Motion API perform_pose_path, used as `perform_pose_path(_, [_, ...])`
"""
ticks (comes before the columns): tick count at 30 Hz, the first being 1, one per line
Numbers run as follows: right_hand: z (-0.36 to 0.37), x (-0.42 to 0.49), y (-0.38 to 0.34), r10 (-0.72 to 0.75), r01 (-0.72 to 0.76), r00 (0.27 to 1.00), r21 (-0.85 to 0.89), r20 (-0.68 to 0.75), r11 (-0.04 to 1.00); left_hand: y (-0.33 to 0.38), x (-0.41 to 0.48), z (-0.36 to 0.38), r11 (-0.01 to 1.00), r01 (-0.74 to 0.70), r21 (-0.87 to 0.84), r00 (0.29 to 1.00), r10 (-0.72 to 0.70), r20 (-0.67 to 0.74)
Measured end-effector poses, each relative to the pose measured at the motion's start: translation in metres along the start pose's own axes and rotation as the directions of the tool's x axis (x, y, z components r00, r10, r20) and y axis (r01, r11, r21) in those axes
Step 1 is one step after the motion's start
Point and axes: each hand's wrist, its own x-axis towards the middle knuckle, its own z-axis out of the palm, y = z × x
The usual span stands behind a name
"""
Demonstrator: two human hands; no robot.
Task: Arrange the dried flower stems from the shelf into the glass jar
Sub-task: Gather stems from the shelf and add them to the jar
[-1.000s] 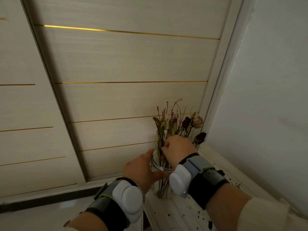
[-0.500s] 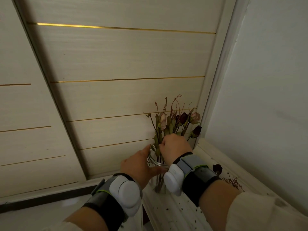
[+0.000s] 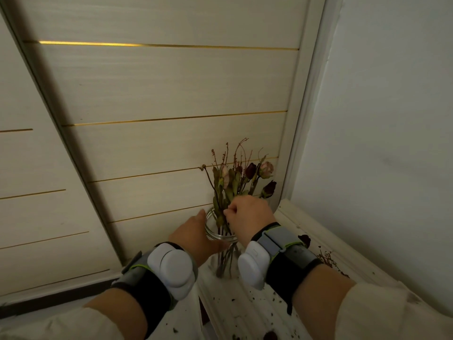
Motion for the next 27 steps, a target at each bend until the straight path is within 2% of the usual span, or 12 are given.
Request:
perform_pose_path(6, [-0.017, -0.007, 0.006, 0.031, -0.029, 0.999, 0.058, -0.044, 0.998, 0.016, -0.006, -0.012, 0.993, 0.026, 0.116, 0.996, -0.016, -0.086])
perform_pose_path(16, [-0.065, -0.043, 0.036, 0.091, -0.081, 0.991, 0.099, -0.099, 0.992, 0.066, -0.042, -0.023, 0.998, -0.008, 0.065, 0.962, 0.026, -0.271])
perform_pose_path(23, [-0.092, -0.088, 0.089, 0.243, -0.221, 0.959, 0.152, -0.146, 0.963, 0.113, -0.076, 0.001, 0.990, -0.138, 0.019, 0.968, 0.139, -0.210])
perform_pose_path(27, [-0.099, -0.111, 0.128, 0.340, -0.313, 0.934, 0.201, -0.113, 0.928, 0.127, -0.080, 0.033, 0.986, -0.167, 0.003, 0.978, 0.166, -0.127])
